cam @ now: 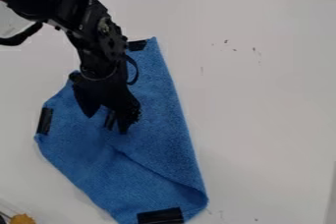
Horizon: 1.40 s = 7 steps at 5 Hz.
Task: Unfold the cloth from bottom left to top right
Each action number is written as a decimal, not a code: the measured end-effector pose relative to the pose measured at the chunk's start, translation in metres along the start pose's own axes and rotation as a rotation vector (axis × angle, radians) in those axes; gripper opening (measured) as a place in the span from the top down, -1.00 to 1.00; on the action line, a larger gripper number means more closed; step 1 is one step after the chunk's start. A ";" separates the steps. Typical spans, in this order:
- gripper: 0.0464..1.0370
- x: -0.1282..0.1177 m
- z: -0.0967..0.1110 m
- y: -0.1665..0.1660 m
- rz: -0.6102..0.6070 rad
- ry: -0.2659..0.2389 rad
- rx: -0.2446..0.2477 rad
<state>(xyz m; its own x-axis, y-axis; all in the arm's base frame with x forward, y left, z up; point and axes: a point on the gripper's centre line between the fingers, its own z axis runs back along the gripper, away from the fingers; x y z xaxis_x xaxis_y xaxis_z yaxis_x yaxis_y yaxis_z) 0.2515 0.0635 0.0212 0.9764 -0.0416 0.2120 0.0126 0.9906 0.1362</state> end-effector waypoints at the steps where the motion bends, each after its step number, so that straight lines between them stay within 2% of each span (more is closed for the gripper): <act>1: -0.85 -0.005 -0.009 -0.006 -0.015 0.037 -0.016; 2: -0.55 -0.005 -0.009 -0.007 -0.017 0.035 -0.014; 3: 0.07 -0.005 -0.009 -0.007 -0.028 0.035 -0.014; 4: 0.58 -0.004 -0.008 -0.008 -0.022 0.033 -0.011; 5: 0.88 -0.001 0.002 -0.010 -0.031 0.022 0.022; 7: 0.97 0.020 0.056 -0.037 -0.039 -0.066 0.165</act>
<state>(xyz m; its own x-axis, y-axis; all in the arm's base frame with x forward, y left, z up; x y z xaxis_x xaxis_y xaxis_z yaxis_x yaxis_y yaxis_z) 0.2586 0.0191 0.0748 0.9596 -0.0938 0.2654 0.0098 0.9534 0.3016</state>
